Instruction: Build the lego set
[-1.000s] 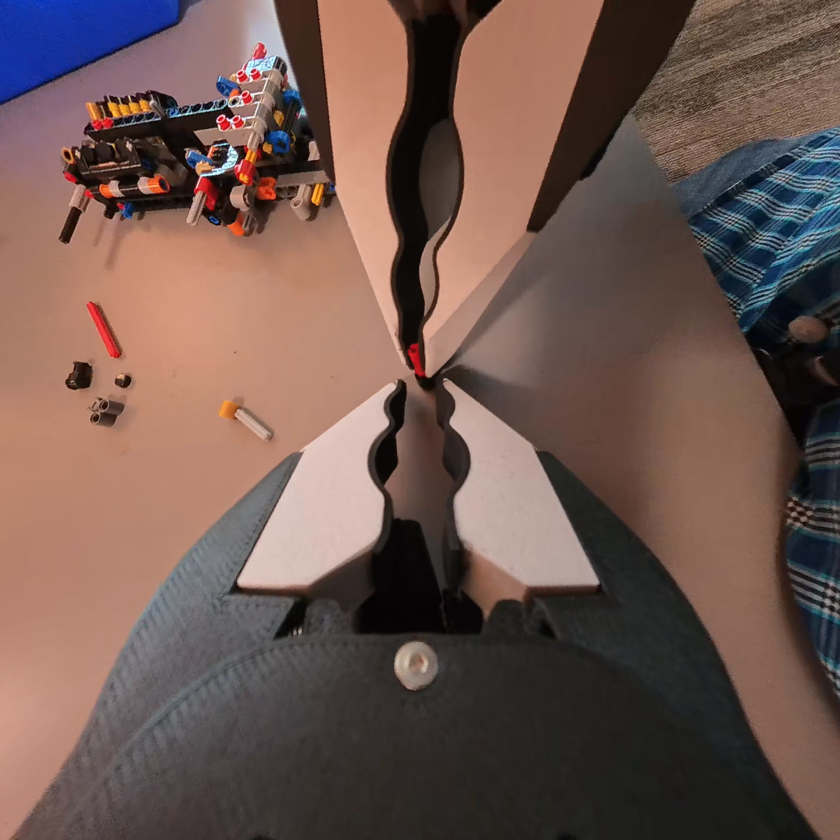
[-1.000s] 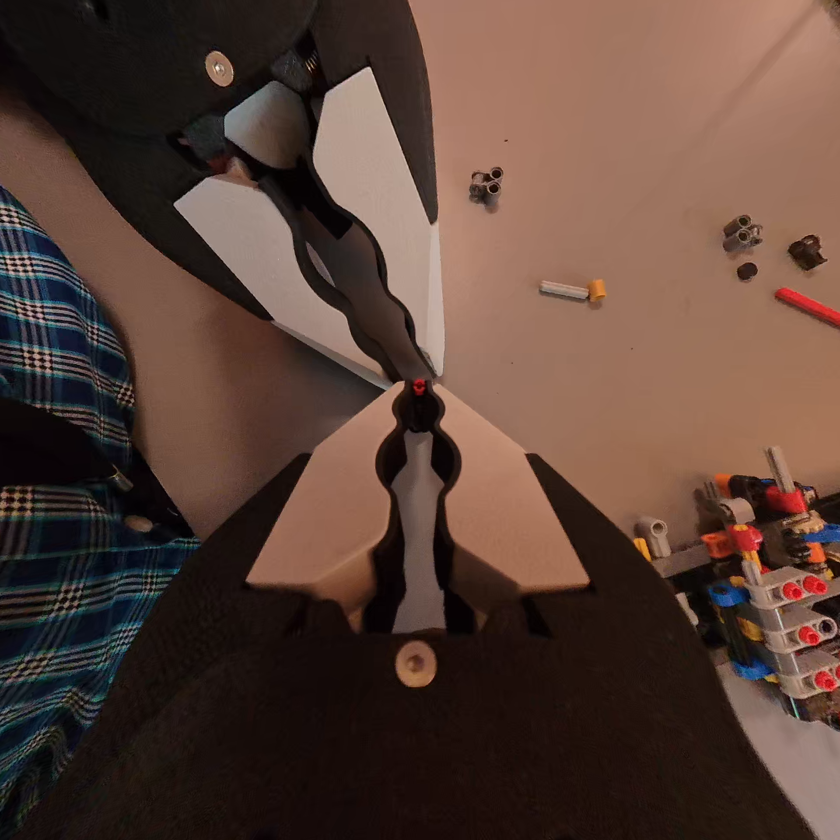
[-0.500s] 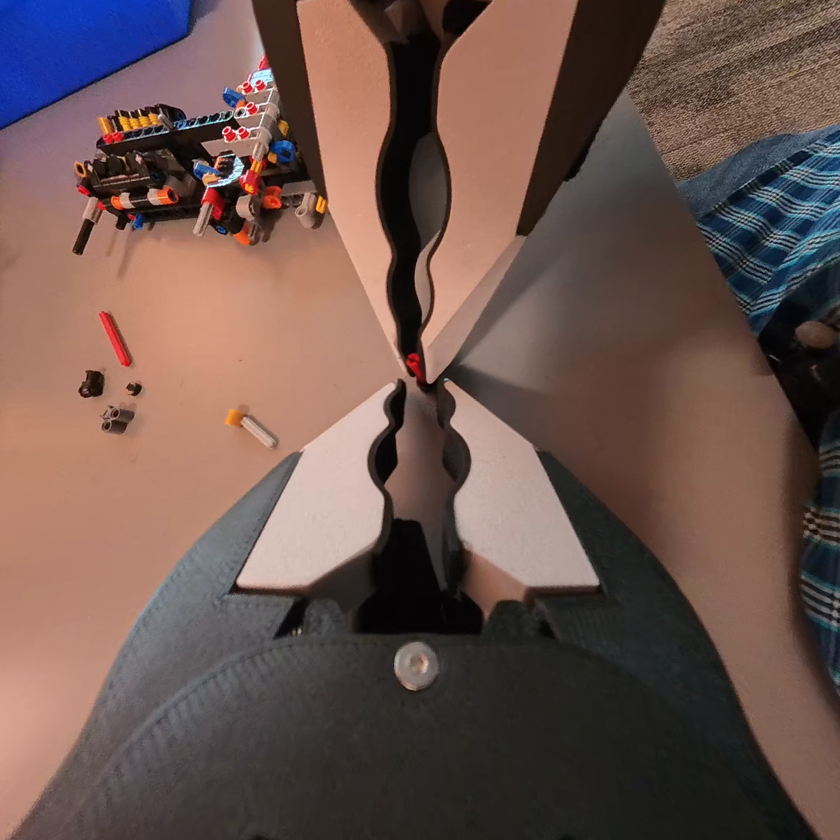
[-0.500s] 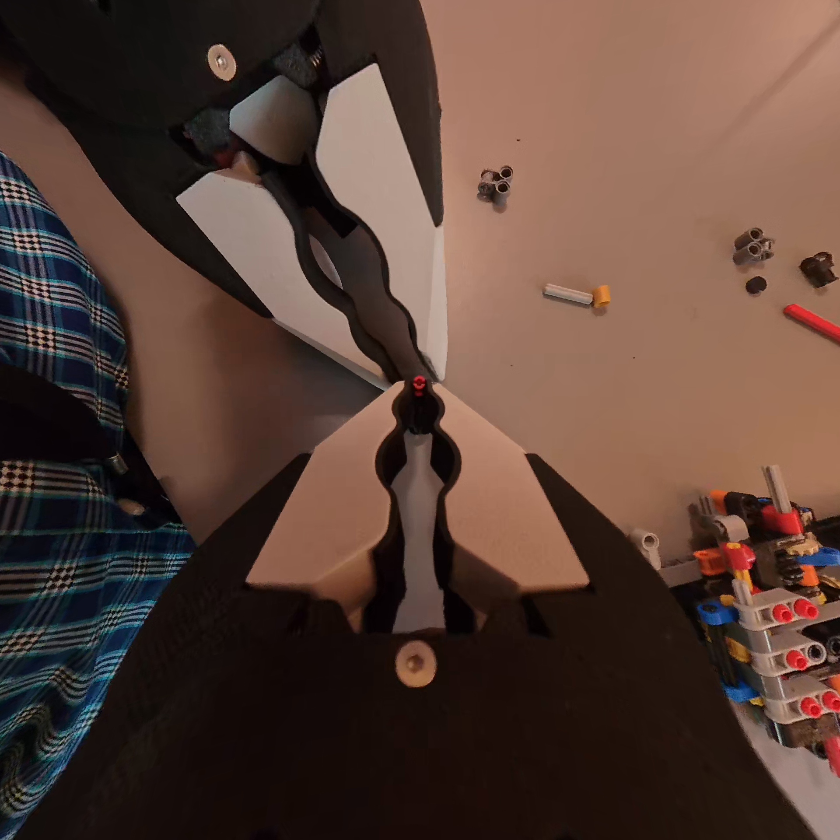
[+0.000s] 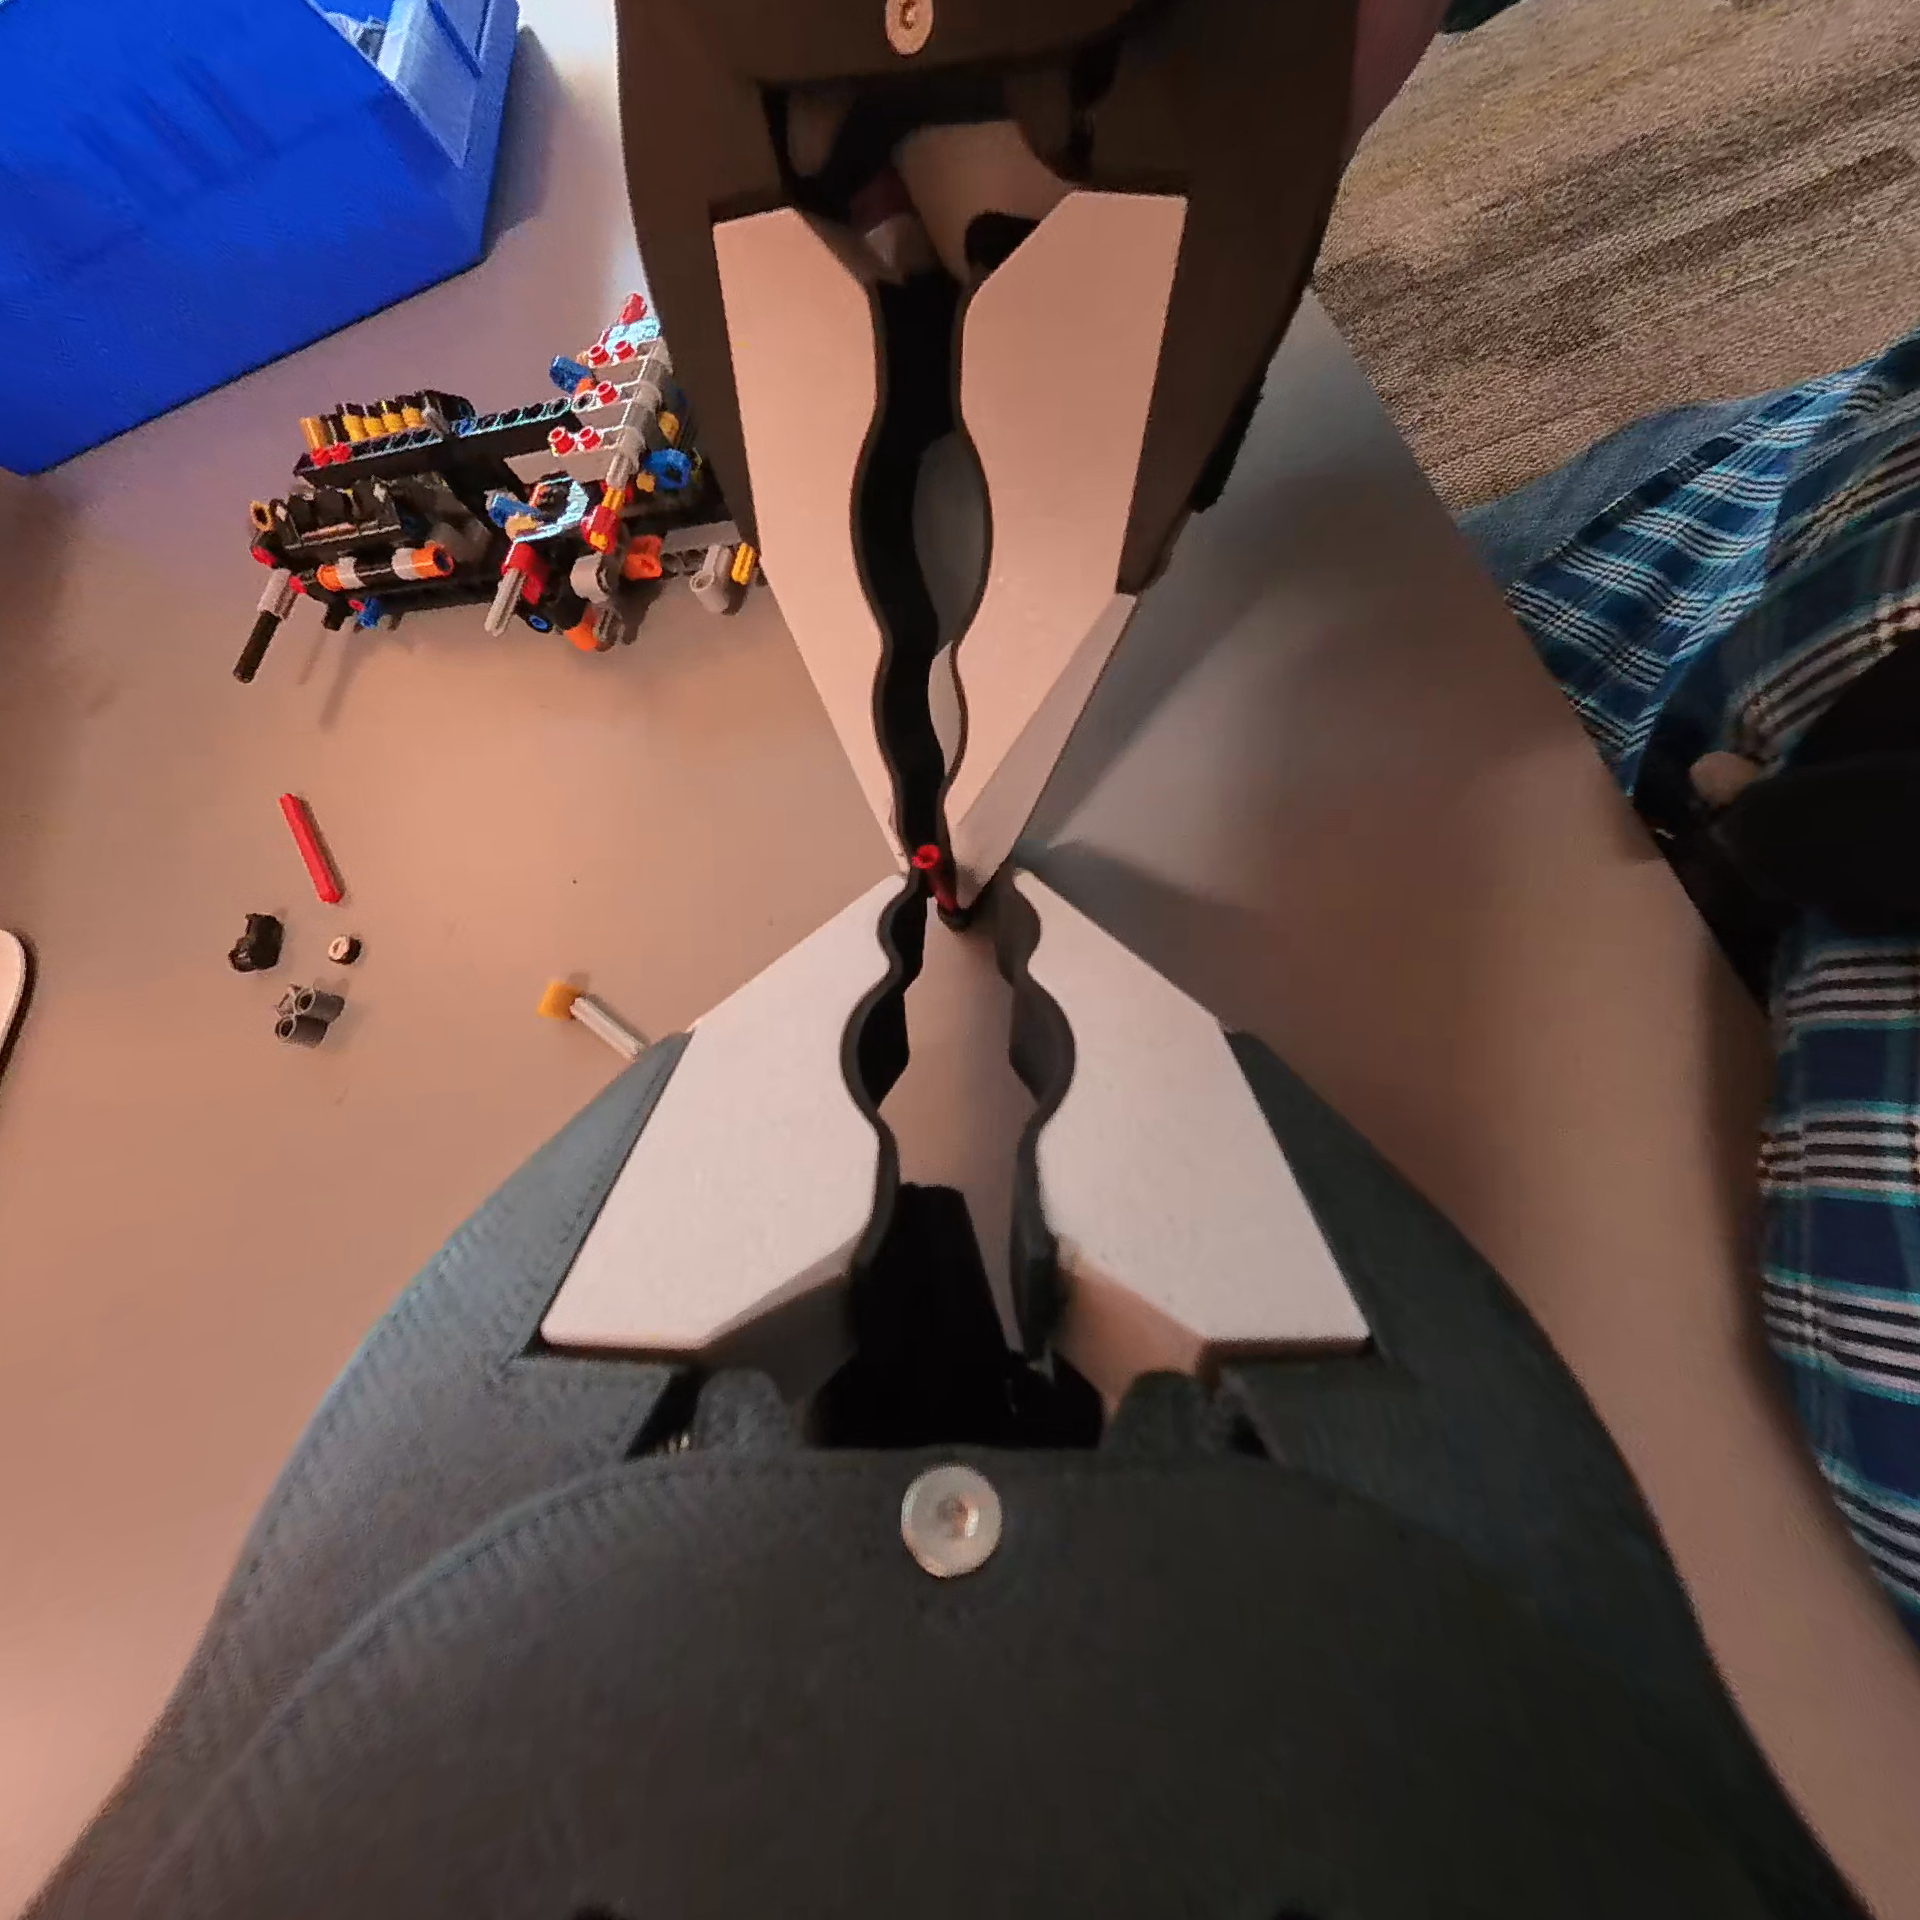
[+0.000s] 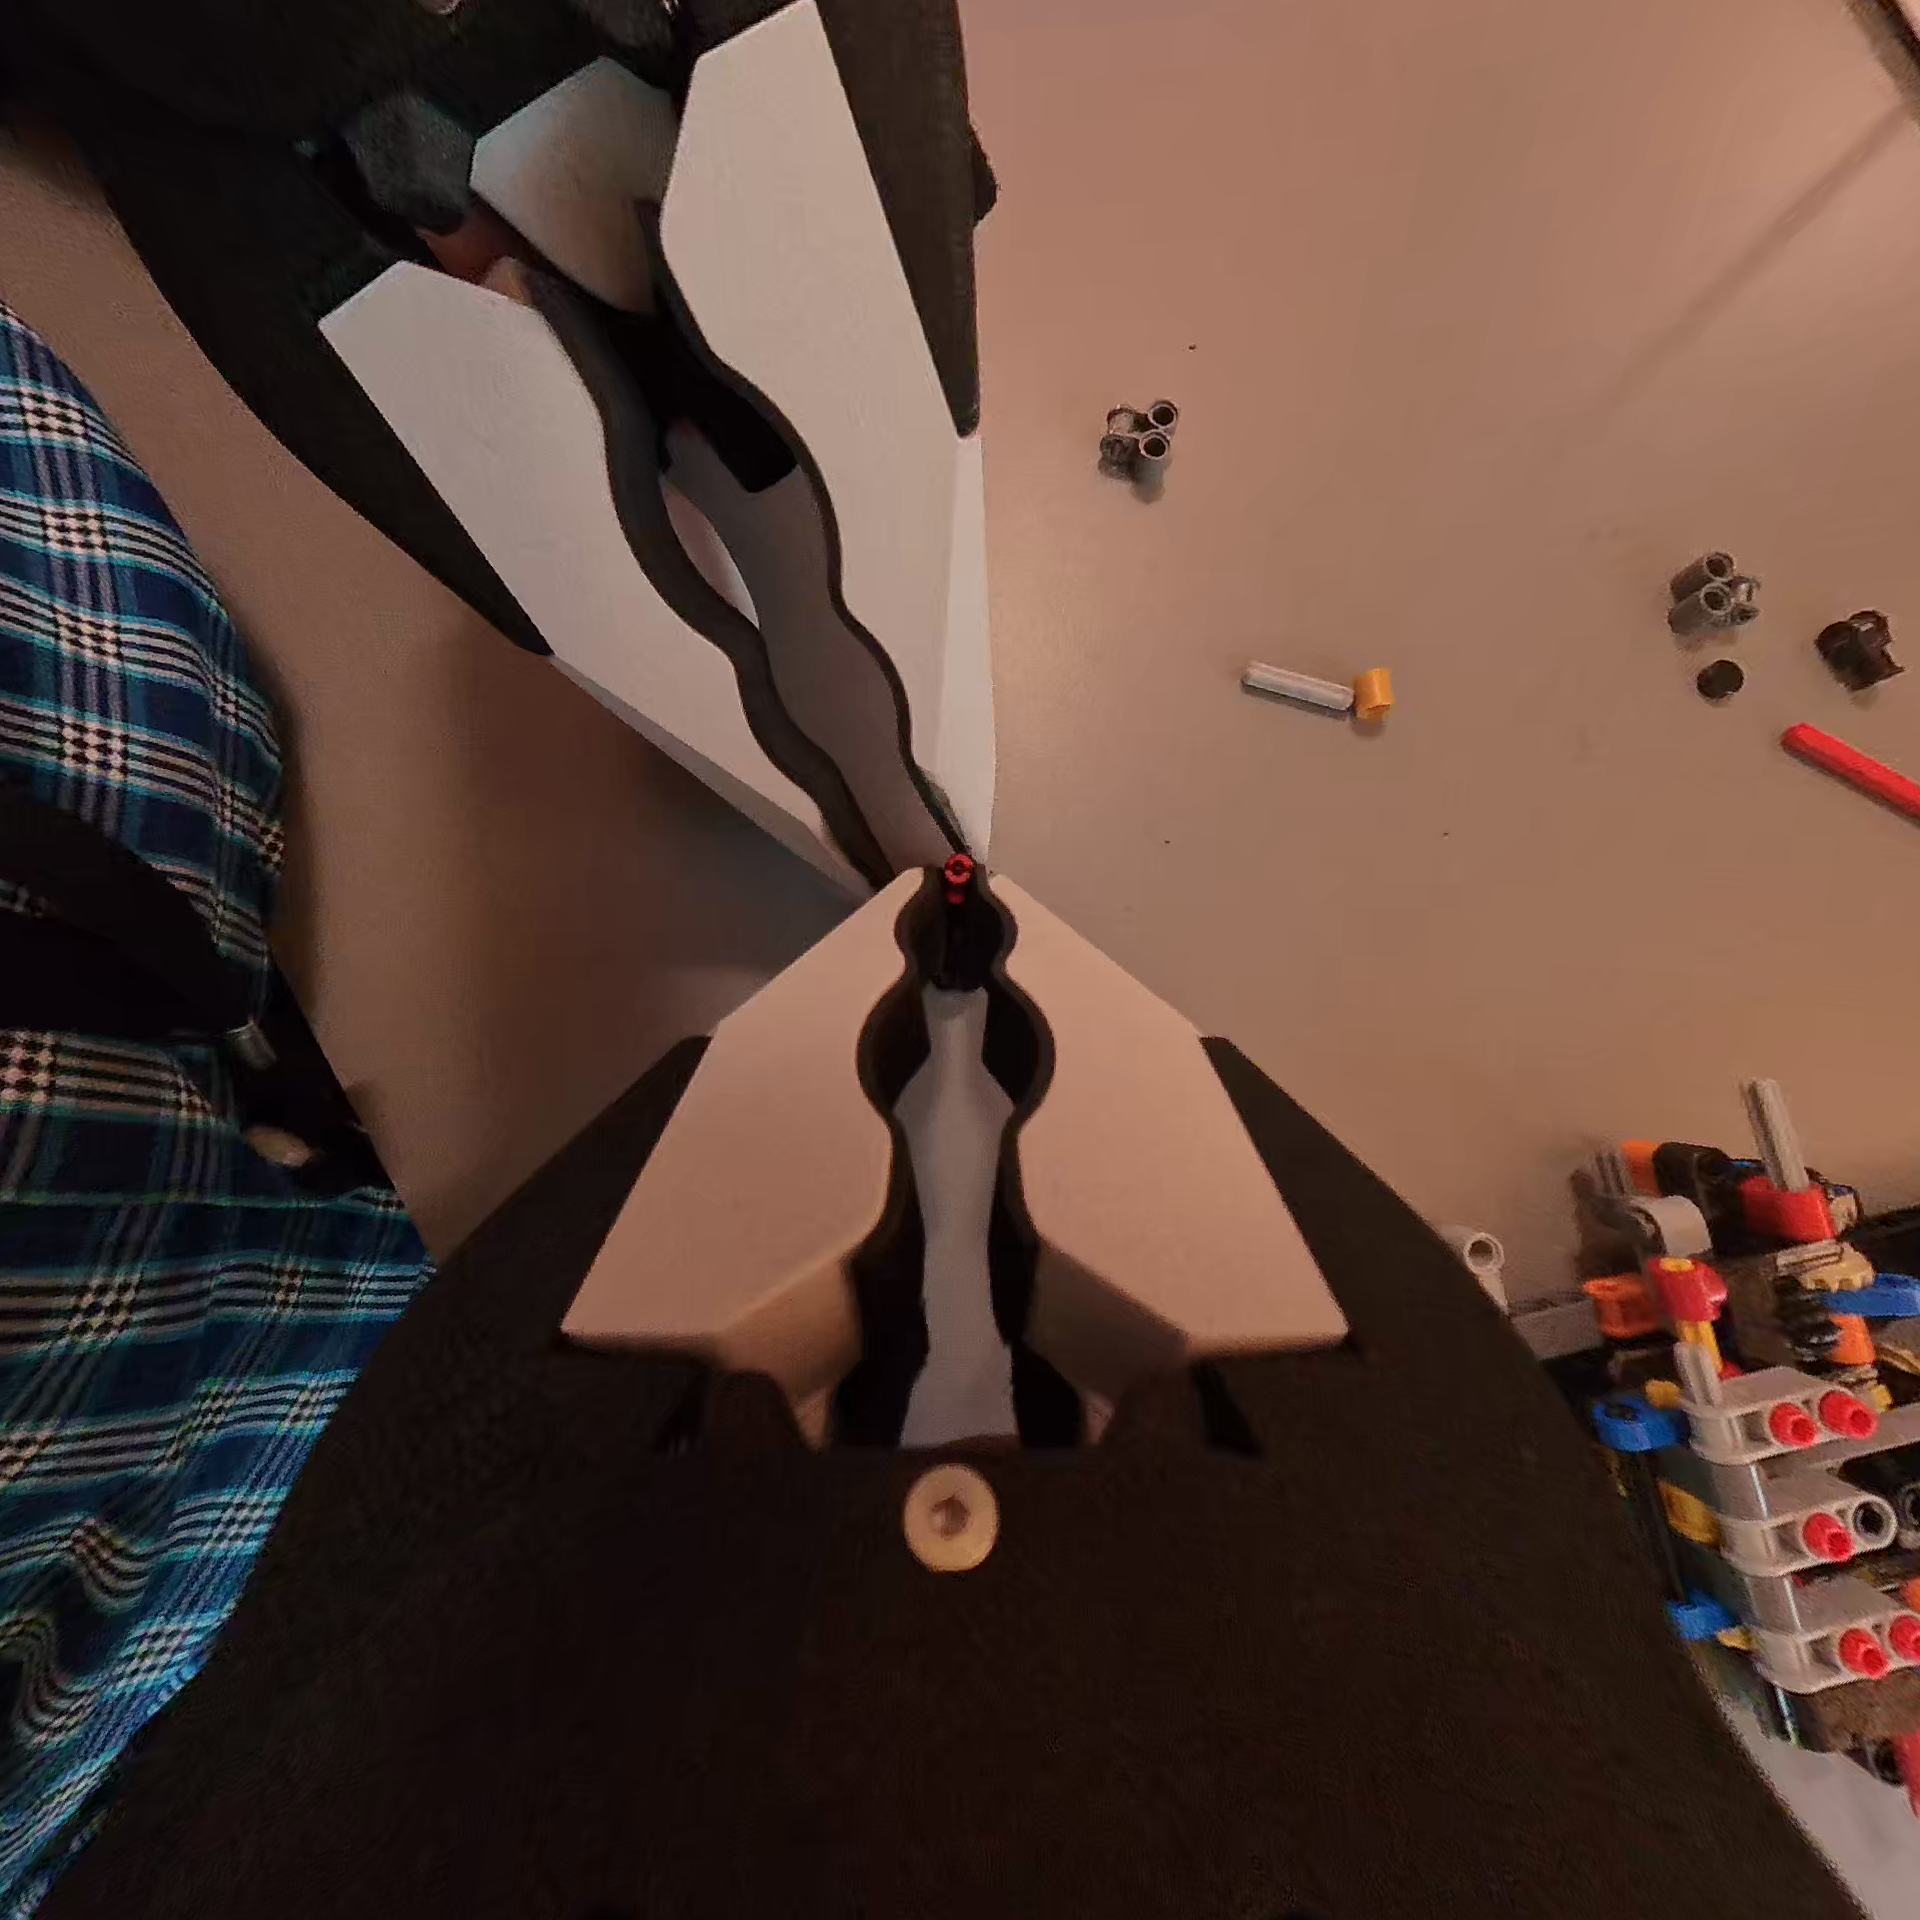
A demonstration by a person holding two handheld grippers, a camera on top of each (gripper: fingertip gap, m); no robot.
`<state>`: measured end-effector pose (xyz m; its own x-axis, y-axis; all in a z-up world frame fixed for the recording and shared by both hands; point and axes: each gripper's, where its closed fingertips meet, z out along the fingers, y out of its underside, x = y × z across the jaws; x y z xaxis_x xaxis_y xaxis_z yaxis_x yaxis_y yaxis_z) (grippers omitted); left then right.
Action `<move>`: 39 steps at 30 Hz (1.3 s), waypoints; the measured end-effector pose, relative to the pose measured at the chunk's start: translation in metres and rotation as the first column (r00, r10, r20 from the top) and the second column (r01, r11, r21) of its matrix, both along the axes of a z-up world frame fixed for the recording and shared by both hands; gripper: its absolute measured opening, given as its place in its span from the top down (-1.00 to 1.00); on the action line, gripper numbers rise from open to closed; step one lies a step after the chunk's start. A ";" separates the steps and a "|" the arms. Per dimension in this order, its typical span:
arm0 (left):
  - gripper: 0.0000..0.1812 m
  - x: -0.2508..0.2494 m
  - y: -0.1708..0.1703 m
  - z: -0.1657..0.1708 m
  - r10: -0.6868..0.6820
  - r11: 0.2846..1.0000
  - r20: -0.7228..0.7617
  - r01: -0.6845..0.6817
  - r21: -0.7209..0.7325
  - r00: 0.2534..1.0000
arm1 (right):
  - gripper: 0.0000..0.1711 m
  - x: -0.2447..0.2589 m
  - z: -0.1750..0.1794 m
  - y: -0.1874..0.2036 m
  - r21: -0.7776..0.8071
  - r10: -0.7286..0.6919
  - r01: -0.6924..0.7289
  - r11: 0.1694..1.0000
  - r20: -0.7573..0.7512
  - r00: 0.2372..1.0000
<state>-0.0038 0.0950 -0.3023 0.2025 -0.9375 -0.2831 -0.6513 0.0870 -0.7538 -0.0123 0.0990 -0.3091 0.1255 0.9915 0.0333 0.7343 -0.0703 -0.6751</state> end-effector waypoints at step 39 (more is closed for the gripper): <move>0.93 0.011 0.013 0.077 0.146 0.938 0.501 0.041 -0.344 0.853 | 0.99 0.006 0.106 0.012 -0.401 -0.339 0.055 0.915 -0.686 0.643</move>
<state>0.0072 0.1083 -0.2253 0.2811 -0.9389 0.1986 -0.1596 -0.2499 -0.9550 -0.0064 0.1109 -0.2030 0.1605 0.8717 -0.4630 -0.0470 -0.4618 -0.8857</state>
